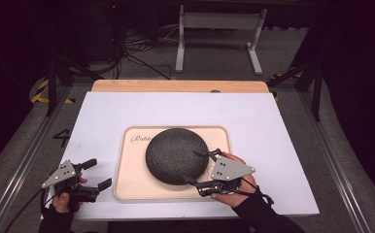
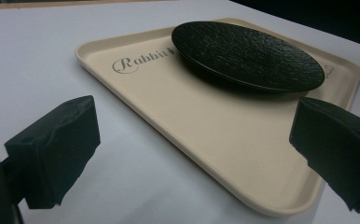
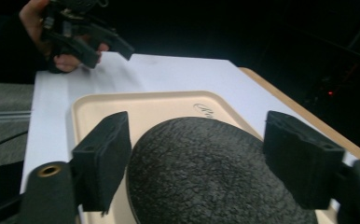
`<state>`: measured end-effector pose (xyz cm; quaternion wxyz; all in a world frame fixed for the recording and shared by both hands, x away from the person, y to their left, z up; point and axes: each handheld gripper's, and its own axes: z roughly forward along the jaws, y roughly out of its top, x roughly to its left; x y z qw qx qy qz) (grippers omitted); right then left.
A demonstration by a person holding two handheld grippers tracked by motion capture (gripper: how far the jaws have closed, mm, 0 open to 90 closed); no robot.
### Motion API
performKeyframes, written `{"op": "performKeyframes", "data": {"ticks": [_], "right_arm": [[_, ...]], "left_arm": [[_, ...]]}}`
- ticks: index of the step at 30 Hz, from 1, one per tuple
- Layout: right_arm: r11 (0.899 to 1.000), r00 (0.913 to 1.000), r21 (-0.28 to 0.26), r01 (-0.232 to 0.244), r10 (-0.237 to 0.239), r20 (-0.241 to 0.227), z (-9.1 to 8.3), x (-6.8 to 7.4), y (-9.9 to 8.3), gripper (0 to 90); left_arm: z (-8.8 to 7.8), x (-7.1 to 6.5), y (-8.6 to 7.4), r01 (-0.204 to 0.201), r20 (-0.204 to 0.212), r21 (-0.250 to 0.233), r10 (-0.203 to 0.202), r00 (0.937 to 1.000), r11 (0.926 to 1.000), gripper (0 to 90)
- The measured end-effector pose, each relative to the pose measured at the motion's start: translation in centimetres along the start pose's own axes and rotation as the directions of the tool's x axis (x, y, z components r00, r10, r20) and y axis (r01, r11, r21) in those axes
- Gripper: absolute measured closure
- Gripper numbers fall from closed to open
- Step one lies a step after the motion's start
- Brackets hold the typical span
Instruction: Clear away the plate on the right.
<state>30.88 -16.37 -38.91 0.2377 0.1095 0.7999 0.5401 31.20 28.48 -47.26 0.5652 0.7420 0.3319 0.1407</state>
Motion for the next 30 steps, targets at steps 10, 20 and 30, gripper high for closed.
{"op": "performKeyframes", "data": {"ticks": [10,20,30], "right_arm": [[0.989,0.9913,-0.07,-0.132,0.131,-0.013,-1.6,-1.3,-1.0,3.9],[0.97,0.9806,-0.145,-0.195,0.196,-0.012,-3.5,-2.2,-2.5,3.8],[0.962,0.9743,-0.171,-0.214,0.222,0.035,-5.7,-3.5,-4.3,3.9]], "left_arm": [[0.0,0.0,0.0,-0.005,0.0,-0.001,0.005,1.0,1.0,2.4],[0.0,0.0,0.0,-0.01,0.0,-0.001,0.01,1.0,1.0,2.5],[0.0,-0.1,0.0,-0.009,0.0,0.0,0.009,1.0,1.0,2.4]]}}
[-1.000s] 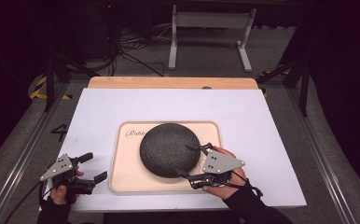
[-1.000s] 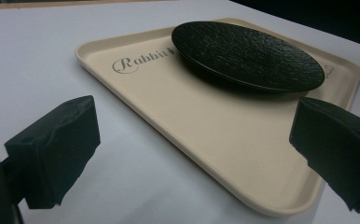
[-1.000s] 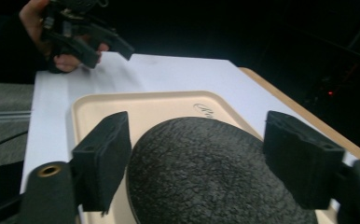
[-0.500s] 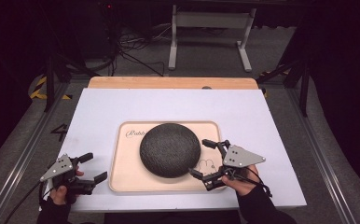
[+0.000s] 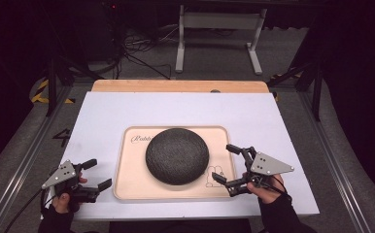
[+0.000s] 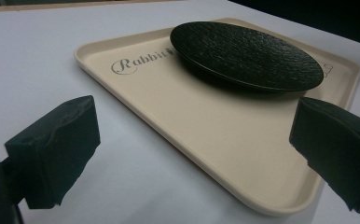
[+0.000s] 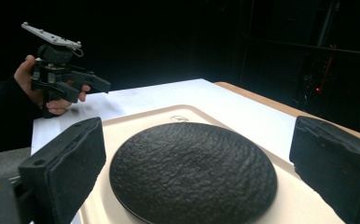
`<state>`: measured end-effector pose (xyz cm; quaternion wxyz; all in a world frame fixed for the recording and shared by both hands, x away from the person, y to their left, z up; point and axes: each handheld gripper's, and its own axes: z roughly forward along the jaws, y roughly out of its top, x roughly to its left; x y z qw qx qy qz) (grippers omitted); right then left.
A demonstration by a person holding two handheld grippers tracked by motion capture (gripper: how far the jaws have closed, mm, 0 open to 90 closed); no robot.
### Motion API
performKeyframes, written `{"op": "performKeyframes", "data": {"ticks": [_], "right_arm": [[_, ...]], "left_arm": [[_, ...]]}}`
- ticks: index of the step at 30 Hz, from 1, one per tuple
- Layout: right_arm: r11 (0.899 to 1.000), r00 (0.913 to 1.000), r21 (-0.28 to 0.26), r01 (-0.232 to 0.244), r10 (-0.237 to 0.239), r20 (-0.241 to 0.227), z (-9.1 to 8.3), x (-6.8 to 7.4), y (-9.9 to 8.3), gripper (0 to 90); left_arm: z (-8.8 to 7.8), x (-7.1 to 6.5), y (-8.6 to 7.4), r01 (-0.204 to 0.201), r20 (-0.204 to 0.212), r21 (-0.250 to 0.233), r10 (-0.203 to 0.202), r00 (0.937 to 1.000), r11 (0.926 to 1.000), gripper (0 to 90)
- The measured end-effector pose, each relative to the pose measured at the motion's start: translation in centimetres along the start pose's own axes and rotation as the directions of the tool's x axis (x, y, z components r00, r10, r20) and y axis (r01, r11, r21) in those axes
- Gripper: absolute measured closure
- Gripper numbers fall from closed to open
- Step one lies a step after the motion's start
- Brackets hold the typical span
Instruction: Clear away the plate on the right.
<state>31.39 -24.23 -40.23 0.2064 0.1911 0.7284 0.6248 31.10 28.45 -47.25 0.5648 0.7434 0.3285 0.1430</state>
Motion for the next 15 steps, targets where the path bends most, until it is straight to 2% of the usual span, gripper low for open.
{"op": "performKeyframes", "data": {"ticks": [6,15], "right_arm": [[1.0,0.9992,-0.006,0.01,-0.01,0.04,-1.5,-1.0,-0.7,3.9],[1.0,0.9947,0.008,-0.016,0.015,0.102,-3.8,-2.8,-2.3,3.9]], "left_arm": [[0.0,0.0,0.0,-0.006,-0.001,-0.001,0.006,1.0,1.0,2.4],[0.0,0.0,0.0,-0.005,0.001,0.0,0.005,1.0,1.0,2.4]]}}
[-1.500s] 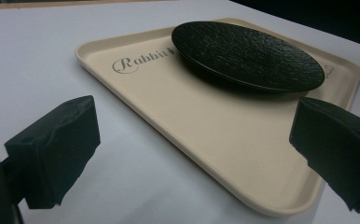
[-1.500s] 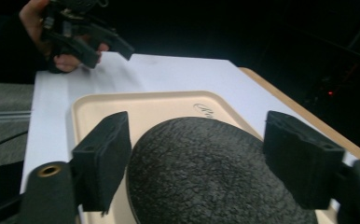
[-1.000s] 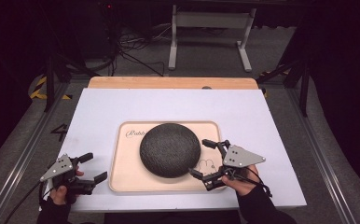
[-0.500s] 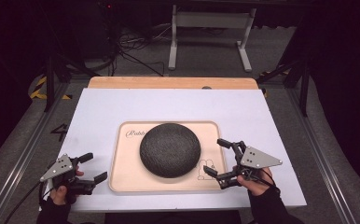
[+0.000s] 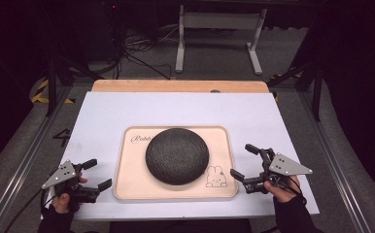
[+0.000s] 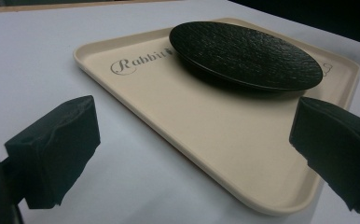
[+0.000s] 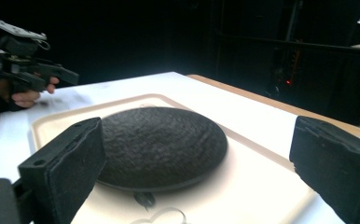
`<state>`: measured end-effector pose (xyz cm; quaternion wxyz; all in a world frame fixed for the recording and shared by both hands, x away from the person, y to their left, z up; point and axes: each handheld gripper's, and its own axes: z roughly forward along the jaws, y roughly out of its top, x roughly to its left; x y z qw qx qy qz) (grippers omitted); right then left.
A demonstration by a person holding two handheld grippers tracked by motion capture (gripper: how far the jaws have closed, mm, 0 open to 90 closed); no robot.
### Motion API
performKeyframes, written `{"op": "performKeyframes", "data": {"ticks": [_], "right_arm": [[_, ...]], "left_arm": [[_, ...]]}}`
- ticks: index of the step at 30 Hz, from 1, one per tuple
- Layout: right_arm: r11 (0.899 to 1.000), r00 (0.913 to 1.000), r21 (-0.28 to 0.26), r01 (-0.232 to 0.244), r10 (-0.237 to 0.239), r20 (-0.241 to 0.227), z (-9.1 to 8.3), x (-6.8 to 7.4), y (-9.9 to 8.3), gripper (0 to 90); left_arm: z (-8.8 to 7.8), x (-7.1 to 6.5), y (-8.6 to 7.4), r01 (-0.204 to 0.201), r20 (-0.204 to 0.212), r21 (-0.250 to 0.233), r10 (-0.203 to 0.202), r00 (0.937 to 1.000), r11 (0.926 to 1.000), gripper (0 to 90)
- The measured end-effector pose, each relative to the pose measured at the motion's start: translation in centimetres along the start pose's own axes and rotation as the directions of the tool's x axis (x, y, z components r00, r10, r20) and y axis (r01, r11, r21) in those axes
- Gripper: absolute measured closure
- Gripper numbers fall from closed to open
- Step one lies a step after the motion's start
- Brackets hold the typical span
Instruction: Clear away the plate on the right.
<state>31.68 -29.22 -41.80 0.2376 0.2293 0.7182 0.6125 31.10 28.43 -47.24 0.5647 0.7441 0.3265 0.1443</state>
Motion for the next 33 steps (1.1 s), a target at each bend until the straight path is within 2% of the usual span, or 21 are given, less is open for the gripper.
{"op": "performKeyframes", "data": {"ticks": [6,13,25,30,33], "right_arm": [[1.0,0.9988,0.012,-0.027,0.026,0.042,-1.4,-1.3,-1.2,3.9],[0.998,0.9969,0.034,-0.045,0.043,0.065,-2.2,-2.2,-2.4,3.9],[0.994,0.9922,0.054,-0.093,0.088,0.089,-2.7,-3.0,-4.0,3.9],[0.99,0.9897,0.083,-0.113,0.105,0.097,-2.7,-3.1,-4.4,3.9],[0.986,0.9842,0.088,-0.143,0.132,0.118,-2.6,-3.3,-4.4,3.8]], "left_arm": [[0.0,0.0,0.0,0.001,0.001,0.001,-0.001,1.0,1.0,2.5],[0.0,0.0,0.0,0.002,0.001,0.001,-0.002,1.0,1.0,2.4],[0.0,0.0,0.0,0.004,0.001,0.001,-0.004,1.0,1.0,2.4],[0.0,0.0,0.0,0.004,0.001,0.001,-0.004,1.0,1.0,2.5],[0.0,0.0,0.0,0.005,0.0,0.001,-0.005,1.0,1.0,2.4]]}}
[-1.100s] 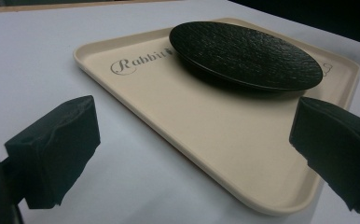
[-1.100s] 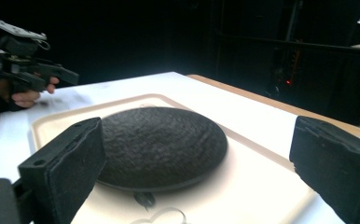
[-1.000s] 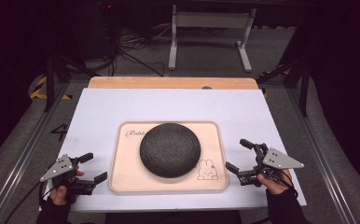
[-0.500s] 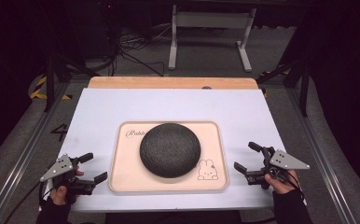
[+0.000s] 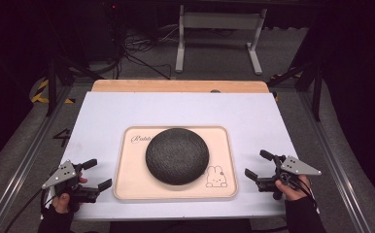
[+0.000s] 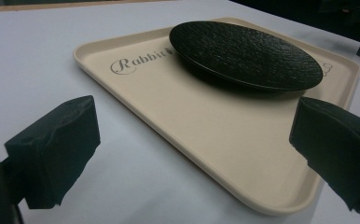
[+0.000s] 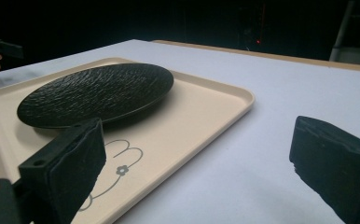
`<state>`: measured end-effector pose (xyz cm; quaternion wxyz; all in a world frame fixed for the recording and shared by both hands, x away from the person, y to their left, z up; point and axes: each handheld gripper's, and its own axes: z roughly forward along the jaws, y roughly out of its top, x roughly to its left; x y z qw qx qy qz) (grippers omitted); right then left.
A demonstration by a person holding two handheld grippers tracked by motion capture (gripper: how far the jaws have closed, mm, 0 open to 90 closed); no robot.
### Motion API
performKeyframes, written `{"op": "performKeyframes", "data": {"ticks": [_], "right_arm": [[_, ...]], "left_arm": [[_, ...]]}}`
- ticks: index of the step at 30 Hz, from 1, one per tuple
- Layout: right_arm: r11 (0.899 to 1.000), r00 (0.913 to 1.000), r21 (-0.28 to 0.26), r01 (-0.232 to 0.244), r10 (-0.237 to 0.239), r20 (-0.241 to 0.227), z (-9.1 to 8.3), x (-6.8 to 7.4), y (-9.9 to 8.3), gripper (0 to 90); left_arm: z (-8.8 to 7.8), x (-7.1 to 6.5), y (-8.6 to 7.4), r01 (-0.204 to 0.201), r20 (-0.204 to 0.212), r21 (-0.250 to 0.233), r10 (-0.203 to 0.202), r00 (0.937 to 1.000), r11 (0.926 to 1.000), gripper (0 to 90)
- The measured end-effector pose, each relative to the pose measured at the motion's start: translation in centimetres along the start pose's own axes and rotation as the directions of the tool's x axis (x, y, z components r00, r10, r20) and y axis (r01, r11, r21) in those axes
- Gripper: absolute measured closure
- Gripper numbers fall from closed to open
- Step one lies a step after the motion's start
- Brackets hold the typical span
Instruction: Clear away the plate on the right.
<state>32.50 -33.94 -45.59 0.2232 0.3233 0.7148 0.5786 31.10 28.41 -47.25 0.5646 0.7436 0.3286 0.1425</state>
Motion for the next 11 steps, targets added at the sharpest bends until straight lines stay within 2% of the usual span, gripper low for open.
{"op": "performKeyframes", "data": {"ticks": [4,11], "right_arm": [[0.999,0.9994,0.014,-0.033,0.033,0.011,0.14,-0.26,0.03,3.8],[0.999,0.9992,0.014,-0.038,0.038,0.015,0.15,-0.29,0.03,3.8]], "left_arm": [[-0.02,0.03,0.02,-0.001,-0.001,0.004,0.001,1.0,1.0,2.4],[0.01,0.03,0.02,-0.003,-0.007,0.001,0.003,1.0,1.0,2.4]]}}
